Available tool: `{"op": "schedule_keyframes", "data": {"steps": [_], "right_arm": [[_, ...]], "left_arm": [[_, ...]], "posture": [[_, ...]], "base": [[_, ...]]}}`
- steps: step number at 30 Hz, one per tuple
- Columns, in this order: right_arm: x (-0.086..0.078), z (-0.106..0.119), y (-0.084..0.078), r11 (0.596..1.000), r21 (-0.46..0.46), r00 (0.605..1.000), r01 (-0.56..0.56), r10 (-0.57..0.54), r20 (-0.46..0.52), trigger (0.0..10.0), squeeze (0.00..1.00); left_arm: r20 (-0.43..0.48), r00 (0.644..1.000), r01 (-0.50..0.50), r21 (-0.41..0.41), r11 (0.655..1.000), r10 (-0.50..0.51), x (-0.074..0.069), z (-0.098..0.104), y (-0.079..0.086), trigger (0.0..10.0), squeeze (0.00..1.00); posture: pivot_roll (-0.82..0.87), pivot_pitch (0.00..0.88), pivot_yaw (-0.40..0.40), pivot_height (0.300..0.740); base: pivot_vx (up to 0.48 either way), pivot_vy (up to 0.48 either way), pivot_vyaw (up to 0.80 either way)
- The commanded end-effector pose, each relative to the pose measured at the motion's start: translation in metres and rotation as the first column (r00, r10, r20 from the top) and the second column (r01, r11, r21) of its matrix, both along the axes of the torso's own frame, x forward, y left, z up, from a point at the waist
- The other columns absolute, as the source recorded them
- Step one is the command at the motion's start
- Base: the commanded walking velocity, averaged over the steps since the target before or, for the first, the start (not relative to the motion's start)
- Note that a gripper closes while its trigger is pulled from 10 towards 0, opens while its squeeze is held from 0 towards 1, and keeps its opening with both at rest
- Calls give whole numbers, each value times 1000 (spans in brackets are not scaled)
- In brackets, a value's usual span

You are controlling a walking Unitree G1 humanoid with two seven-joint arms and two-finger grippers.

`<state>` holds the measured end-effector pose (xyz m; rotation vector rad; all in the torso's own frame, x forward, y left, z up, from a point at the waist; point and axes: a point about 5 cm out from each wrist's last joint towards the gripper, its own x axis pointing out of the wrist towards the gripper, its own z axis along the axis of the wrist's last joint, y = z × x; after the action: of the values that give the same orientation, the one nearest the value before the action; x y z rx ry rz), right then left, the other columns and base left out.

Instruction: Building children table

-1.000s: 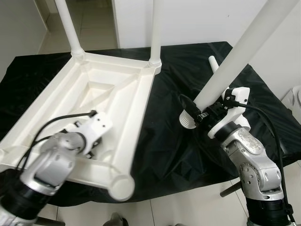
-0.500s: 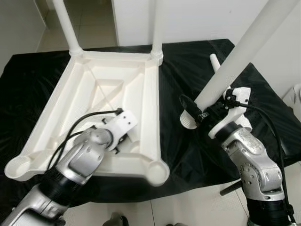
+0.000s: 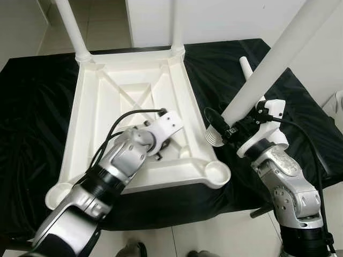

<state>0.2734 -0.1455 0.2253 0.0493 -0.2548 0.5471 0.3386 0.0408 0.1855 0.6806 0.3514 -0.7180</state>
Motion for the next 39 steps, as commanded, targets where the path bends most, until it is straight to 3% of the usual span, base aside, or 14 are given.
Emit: {"op": "schedule_keyframes", "data": {"steps": [1,9,14,18,23,24,25,27,30,32,39], "right_arm": [[-1,4,4,1000,2,1000,-14,14,16,10000,0],[5,-1,-1,997,-35,997,75,-76,-25,10000,0],[10,-5,-3,993,-53,991,107,-111,-71,10000,0],[13,-8,-4,991,-96,990,92,-101,-95,10000,0],[14,-7,-5,991,-101,991,88,-97,-95,10000,0],[15,-6,-6,991,-105,991,86,-95,-91,10000,0],[15,-6,-6,991,-105,991,86,-95,-91,10000,0],[20,-3,-13,986,-119,990,118,-127,-67,10000,0],[24,0,-19,983,-114,988,142,-148,-47,10000,0],[30,9,-26,981,-66,983,180,-182,-29,10000,0],[33,16,-30,977,-55,978,205,-207,-14,10000,0]], "left_arm": [[147,985,-88,-21,996,90,7,14,-1,10000,0],[203,971,-119,-33,992,123,17,24,12,10000,0],[213,966,-126,-108,986,147,16,36,27,10000,0],[169,983,-15,-330,944,75,0,55,31,10000,0],[174,984,17,-368,930,50,-4,59,32,10000,0],[165,986,58,-424,904,14,-10,61,33,10000,0],[165,986,58,-424,904,14,-10,61,33,10000,0],[169,976,204,-488,848,-137,-32,52,37,10000,0],[162,961,274,-453,848,-224,-45,37,38,10000,0],[86,956,289,-435,853,-280,-52,18,35,10000,0],[33,943,314,-419,852,-331,-61,5,30,10000,0]], "posture": [[-74,133,34,740],[-75,132,36,740],[-68,120,33,740],[-60,111,25,740],[-59,110,22,740],[-57,108,17,740],[-57,108,17,740],[-50,100,9,740],[-46,93,4,740],[-47,86,-1,740],[-48,81,-2,740]], "base": [[0,0,0],[0,0,0],[0,0,0],[0,0,0],[0,0,0],[0,0,0],[0,0,0],[0,0,0],[0,0,0],[0,0,0],[0,0,0]]}}
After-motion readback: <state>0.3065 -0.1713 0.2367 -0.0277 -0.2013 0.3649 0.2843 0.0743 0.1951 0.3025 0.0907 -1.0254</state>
